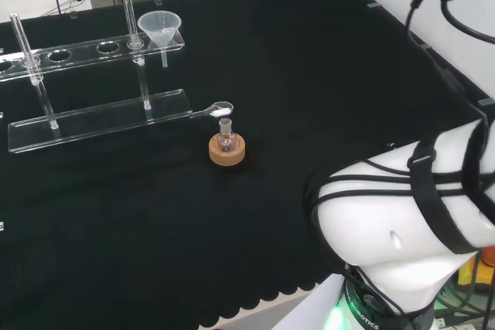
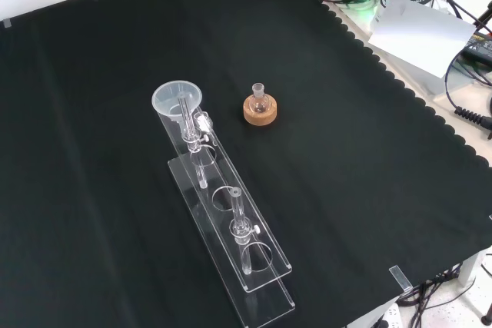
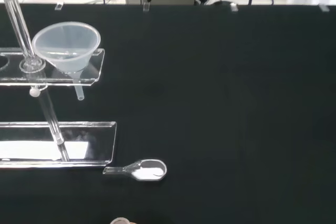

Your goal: Pick up the funnel from the transparent funnel stand.

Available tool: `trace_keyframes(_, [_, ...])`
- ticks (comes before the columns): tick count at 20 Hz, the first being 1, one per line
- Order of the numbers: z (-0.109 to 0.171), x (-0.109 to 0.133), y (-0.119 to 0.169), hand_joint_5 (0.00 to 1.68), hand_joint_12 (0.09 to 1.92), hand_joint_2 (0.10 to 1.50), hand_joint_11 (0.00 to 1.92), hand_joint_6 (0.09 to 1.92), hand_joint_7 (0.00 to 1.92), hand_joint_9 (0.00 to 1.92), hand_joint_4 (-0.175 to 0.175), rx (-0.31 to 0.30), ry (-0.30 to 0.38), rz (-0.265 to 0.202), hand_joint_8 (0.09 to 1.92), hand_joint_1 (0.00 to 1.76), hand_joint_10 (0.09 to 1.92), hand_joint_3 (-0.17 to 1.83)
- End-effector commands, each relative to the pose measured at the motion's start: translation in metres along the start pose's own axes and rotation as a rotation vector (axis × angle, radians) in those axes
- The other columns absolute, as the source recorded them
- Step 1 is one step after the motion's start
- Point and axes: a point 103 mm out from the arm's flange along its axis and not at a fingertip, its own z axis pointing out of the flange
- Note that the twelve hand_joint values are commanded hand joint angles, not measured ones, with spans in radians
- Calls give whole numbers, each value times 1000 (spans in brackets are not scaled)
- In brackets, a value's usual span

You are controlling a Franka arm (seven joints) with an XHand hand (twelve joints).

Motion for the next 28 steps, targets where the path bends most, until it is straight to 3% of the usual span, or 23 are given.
trace_keyframes(1, [19,27,76,243,1381,1274,0,87,0,130,-19,24,27,-82,427,47,644,229])
trace_keyframes(6, [41,34,114,223,1382,1233,0,87,1,134,-31,58,14,-124,459,101,661,210])
trace_keyframes(13, [75,55,148,206,1387,1148,0,87,0,148,-55,155,-46,-163,566,223,719,180])
trace_keyframes(21, [90,76,176,204,1426,1039,30,87,0,202,-64,228,-56,-205,652,384,756,151])
trace_keyframes(28, [99,86,191,134,1442,951,25,87,0,170,-68,312,-66,-224,553,436,760,133])
